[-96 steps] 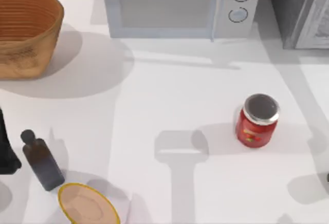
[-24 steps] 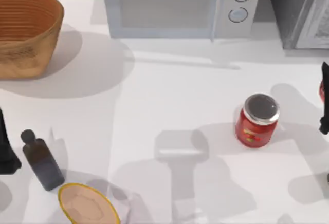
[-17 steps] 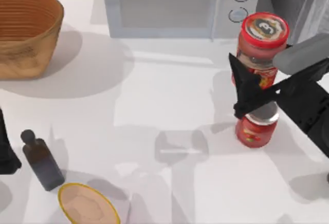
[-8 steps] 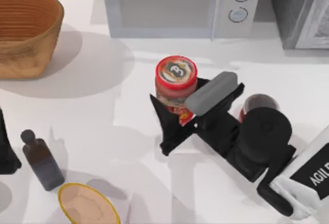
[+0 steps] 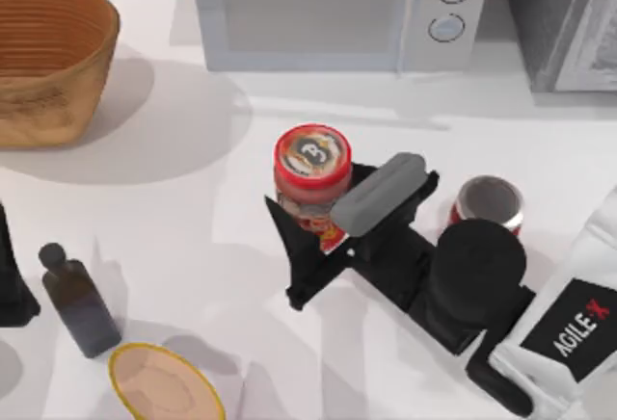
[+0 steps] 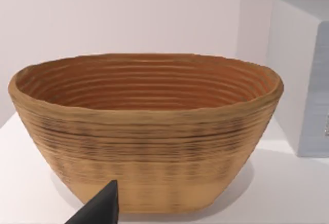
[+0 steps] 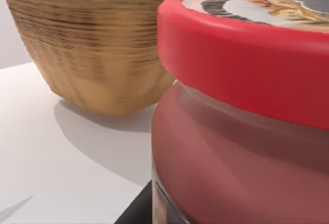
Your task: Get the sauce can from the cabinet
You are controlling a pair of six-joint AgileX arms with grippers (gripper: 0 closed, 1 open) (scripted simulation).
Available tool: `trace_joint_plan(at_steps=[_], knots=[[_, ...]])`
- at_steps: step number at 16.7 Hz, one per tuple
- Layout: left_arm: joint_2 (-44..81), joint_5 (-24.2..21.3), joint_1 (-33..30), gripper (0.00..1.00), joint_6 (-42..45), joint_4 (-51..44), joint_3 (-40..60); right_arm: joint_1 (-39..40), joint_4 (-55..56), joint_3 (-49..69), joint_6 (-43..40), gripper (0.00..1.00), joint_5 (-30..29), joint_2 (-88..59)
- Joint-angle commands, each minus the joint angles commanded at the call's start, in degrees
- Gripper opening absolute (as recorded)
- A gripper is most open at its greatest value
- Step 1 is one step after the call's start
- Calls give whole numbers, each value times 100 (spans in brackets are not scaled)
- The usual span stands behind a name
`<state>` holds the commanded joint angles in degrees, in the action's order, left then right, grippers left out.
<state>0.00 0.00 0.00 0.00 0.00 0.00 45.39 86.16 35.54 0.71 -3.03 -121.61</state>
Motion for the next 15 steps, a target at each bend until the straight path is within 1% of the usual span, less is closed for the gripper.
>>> trace_joint_plan(at_steps=[4,11,15], knots=[[0,0,0,100,0,0,0,-30,-60,195,-2,0,3,-141],[0,0,0,100,0,0,0,-34,-381,1431,-10,0,17,-1046],[0,0,0,100,0,0,0,-34,-420,1573,-11,0,20,-1152]])
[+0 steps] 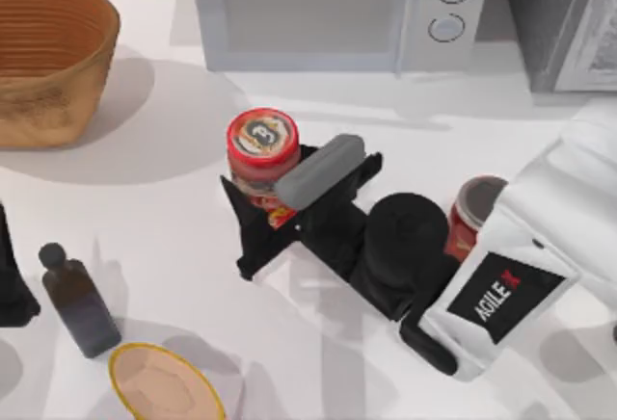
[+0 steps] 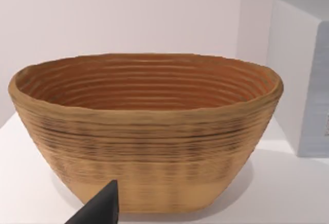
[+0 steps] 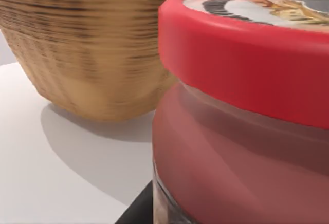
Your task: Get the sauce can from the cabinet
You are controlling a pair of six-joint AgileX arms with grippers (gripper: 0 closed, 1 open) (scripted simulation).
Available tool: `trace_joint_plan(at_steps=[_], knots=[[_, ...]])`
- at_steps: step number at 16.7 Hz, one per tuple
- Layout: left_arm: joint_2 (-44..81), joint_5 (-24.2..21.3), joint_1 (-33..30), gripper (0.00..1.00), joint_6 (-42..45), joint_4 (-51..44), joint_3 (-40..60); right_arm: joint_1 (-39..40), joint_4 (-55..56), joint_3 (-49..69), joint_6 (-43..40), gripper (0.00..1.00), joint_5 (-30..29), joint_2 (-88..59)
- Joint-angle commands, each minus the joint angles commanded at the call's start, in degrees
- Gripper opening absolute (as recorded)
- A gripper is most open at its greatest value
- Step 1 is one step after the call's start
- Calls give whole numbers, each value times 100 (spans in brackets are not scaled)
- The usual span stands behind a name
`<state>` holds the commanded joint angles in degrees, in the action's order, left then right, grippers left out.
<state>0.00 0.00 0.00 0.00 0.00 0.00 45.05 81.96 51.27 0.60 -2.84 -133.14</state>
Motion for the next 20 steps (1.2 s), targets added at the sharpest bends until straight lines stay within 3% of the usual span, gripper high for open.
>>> trace_joint_plan(at_steps=[1,14,20], knots=[[0,0,0,100,0,0,0,0,0,0,0,0,0,0],[0,0,0,100,0,0,0,0,0,0,0,98,0,0],[0,0,0,100,0,0,0,0,0,0,0,100,0,0]])
